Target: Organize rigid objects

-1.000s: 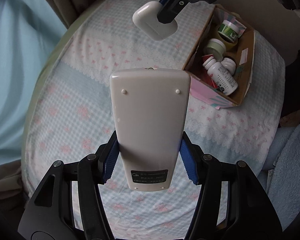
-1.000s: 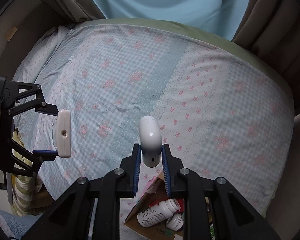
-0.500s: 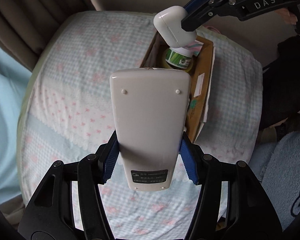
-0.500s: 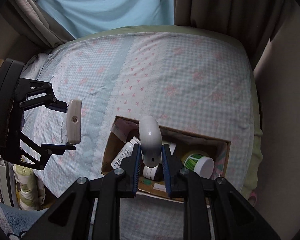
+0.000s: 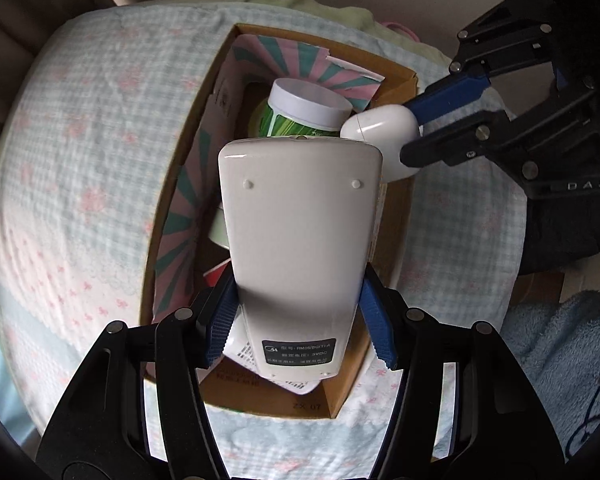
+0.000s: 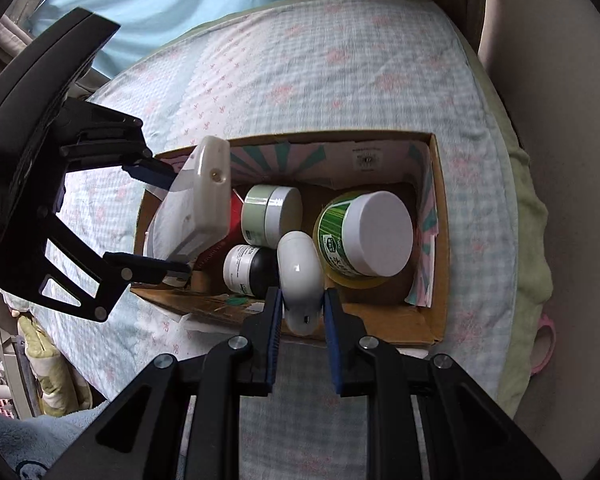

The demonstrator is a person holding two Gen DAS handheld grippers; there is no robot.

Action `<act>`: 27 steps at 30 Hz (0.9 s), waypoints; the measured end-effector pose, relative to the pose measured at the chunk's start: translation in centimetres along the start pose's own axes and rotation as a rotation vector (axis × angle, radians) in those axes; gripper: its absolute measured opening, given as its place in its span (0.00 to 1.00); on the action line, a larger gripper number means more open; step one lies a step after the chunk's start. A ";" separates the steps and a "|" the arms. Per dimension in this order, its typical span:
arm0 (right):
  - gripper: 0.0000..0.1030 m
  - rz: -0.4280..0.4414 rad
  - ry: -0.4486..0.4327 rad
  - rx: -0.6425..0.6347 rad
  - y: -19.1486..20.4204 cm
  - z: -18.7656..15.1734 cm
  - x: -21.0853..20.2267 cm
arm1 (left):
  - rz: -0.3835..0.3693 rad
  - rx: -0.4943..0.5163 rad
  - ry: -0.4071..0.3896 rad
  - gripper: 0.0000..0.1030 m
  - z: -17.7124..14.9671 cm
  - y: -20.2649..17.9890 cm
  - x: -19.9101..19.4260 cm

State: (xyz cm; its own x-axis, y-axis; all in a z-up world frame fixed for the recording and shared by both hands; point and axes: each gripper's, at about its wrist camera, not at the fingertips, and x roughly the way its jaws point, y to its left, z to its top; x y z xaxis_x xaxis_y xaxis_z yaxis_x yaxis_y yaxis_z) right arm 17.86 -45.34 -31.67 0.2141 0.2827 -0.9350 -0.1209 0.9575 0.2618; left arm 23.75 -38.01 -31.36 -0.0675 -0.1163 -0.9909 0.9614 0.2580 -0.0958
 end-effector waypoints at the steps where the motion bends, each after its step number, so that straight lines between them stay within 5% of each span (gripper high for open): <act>1: 0.18 0.012 0.004 0.011 -0.2 0.0 0.5 | -0.002 0.001 0.009 0.53 0.2 0.1 0.4; 8: 0.18 0.117 -0.004 0.095 -1.4 0.5 1.9 | 0.029 -0.010 0.053 0.53 1.5 0.9 1.0; 10: 0.25 0.146 0.003 0.119 -1.5 0.8 2.2 | 0.040 -0.026 0.070 0.68 1.9 1.0 0.9; 11: 0.33 0.148 -0.003 0.120 -1.4 0.9 2.1 | 0.037 -0.031 0.066 0.98 1.9 0.9 0.6; 13: 0.93 0.098 -0.020 0.111 -1.2 0.9 1.6 | 0.019 -0.038 0.045 1.00 1.9 0.9 -0.3; 14: 0.99 0.071 -0.035 0.107 -1.1 0.8 1.3 | 0.019 -0.039 0.051 1.00 1.8 1.0 -0.5; 27: 0.99 0.001 -0.046 0.187 -1.5 -0.8 -0.5 | 0.056 -0.086 0.031 1.00 -0.7 0.8 -3.3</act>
State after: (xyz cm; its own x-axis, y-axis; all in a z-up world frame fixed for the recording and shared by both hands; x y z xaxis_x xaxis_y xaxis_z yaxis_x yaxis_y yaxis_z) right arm 17.13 -46.95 -31.78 0.2588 0.2822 -0.9238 0.0598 0.9498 0.3069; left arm 24.59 -36.77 -28.19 -0.0241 -0.0697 -0.9973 0.9374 0.3451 -0.0468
